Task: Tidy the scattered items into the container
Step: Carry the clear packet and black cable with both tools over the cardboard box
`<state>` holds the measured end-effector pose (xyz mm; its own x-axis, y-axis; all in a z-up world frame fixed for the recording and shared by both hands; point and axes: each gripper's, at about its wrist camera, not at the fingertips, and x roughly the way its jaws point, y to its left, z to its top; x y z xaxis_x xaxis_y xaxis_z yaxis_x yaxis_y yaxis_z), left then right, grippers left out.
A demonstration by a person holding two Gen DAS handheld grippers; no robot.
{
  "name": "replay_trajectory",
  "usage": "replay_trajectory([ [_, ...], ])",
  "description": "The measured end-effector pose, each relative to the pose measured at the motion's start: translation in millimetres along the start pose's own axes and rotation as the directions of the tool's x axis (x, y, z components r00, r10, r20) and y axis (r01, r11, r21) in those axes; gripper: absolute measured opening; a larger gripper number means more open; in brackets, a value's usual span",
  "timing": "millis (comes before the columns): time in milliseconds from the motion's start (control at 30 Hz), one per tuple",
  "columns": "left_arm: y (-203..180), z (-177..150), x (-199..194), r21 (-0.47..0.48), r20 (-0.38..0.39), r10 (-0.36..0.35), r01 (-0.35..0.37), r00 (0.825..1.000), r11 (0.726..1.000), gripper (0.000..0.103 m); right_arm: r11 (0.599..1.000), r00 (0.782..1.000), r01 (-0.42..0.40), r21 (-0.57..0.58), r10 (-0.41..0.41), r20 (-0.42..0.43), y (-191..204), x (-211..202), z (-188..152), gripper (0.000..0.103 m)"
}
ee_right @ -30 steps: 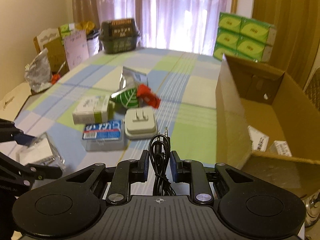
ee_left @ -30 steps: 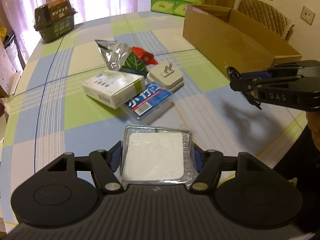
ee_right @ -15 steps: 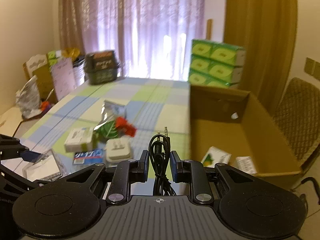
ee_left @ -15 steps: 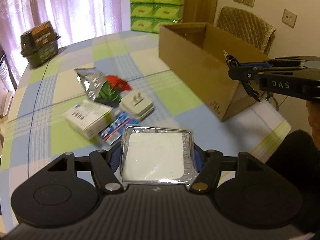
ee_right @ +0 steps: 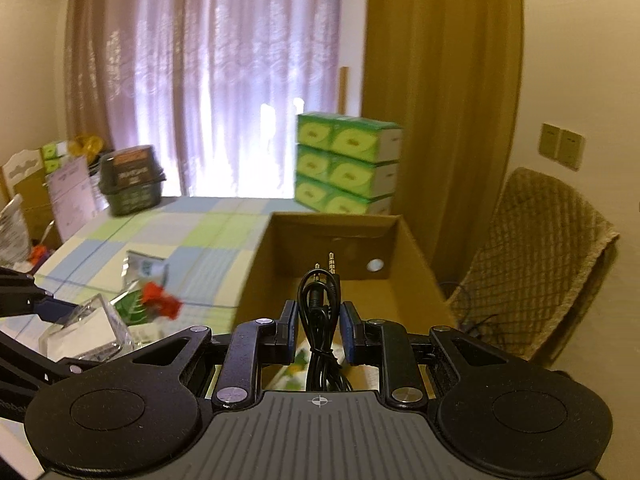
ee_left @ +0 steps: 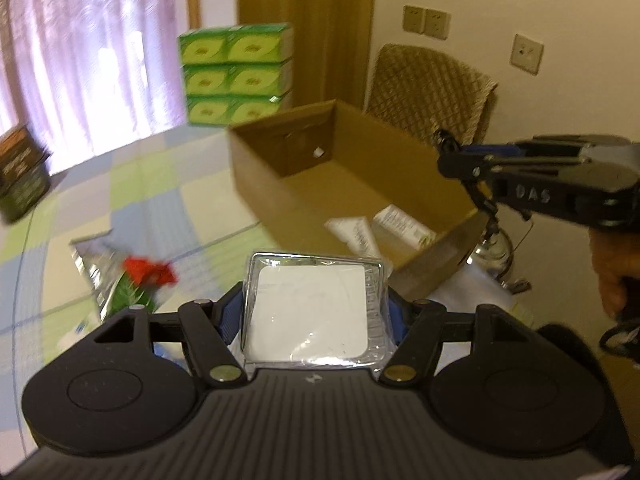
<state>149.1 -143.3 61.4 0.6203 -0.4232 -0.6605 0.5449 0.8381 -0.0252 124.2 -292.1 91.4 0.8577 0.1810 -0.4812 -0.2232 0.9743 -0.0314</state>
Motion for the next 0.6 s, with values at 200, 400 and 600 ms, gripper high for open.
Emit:
replay_trajectory([
  [200,-20.1,39.6,27.9,0.018,0.029,-0.027,0.027,0.999,0.999,0.063,1.000,1.000,0.015,0.022,-0.015,0.005,-32.2,13.1,8.5,0.024],
  [400,-30.8,64.0,61.7,0.027,0.039,-0.037,0.036,0.999,0.999,0.063,0.999,1.000,0.017,0.037,-0.017,-0.002,-55.2,31.4,11.3,0.024],
  [600,-31.7,70.0,91.8,0.008,0.027,-0.051,0.051,0.998,0.999,0.063,0.998,1.000,0.012,0.057,-0.011,-0.022,-67.6,50.9,6.8,0.024],
])
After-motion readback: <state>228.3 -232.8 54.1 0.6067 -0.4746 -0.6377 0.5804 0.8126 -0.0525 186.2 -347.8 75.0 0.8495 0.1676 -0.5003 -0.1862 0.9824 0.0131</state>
